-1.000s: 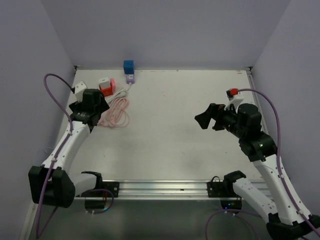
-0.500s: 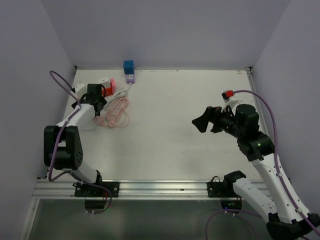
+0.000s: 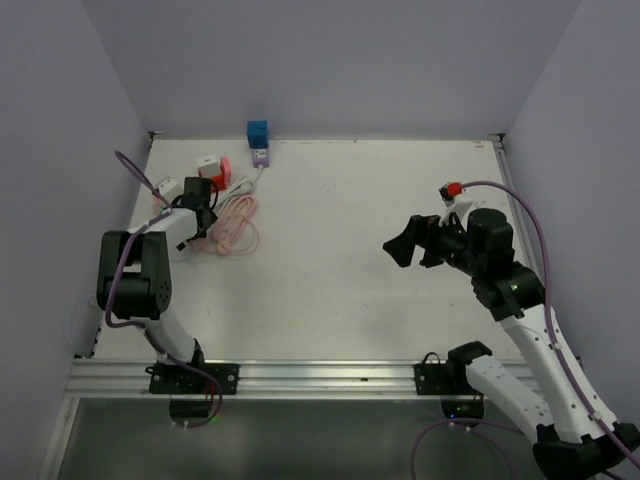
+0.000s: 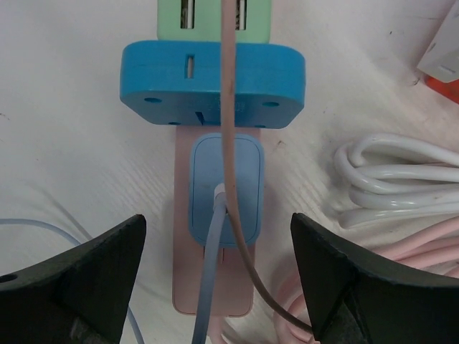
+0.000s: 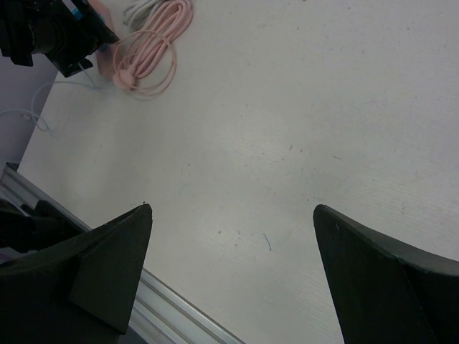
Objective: Pull the plug off the socket
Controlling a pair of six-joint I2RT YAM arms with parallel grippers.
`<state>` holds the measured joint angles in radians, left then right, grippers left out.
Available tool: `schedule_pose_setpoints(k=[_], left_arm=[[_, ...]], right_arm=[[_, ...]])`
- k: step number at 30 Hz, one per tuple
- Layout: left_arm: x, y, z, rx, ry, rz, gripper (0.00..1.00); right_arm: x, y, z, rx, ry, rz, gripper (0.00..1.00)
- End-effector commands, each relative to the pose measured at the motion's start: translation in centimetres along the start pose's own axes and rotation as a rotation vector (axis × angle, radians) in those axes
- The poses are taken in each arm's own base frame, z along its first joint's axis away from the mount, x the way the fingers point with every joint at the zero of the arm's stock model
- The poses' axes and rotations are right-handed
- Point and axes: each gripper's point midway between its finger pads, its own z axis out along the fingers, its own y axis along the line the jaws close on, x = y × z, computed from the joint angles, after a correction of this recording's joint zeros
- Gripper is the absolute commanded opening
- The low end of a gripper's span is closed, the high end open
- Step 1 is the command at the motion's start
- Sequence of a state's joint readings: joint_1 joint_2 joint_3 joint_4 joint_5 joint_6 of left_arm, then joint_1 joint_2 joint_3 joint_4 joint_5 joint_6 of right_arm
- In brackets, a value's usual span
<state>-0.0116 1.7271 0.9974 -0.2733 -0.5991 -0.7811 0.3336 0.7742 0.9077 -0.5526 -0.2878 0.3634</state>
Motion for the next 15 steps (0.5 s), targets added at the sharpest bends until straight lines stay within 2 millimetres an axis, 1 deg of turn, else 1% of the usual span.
schedule_pose_setpoints(k=[1, 2, 6, 9, 10, 11, 13, 14, 15], left_arm=[[-0.2, 0.4, 0.8, -0.02, -0.028, -0.038, 0.85], [-0.2, 0.5, 0.8, -0.022, -0.028, -0.034, 0.82], [0.4, 0.6, 0.8, -0.013, -0.008, 0.0, 0.75], [1.3, 0.8, 0.8, -0.006, 0.027, 0.04, 0.67], [1.9, 1.2, 0.8, -0.014, 0.044, 0.056, 0.65], [2.1, 1.4, 0.6, -0.014, 0.053, 0.064, 0.6], [3.3, 1.9, 0.2, 0.001, 0.093, 0.09, 0.55], [3.3, 2.0, -0.2, 0.007, 0.098, 0.091, 0.48], [4.2, 2.6, -0.7, 0.003, 0.127, 0.11, 0.45]], right_arm=[[0.0, 0.5, 0.3, -0.036, 0.0, -0.016, 0.99], [0.0, 0.4, 0.3, -0.035, 0.002, -0.015, 0.99], [0.1, 0.5, 0.3, -0.039, 0.005, -0.013, 0.99], [0.1, 0.5, 0.2, -0.04, 0.004, -0.014, 0.99], [0.1, 0.6, 0.1, -0.04, 0.002, -0.016, 0.99], [0.2, 0.5, 0.1, -0.037, 0.004, -0.015, 0.99], [0.2, 0.5, -0.1, -0.035, 0.002, -0.017, 0.99], [0.2, 0.5, -0.2, -0.034, 0.0, -0.019, 0.99], [0.2, 0.4, -0.2, -0.028, -0.001, -0.018, 0.99]])
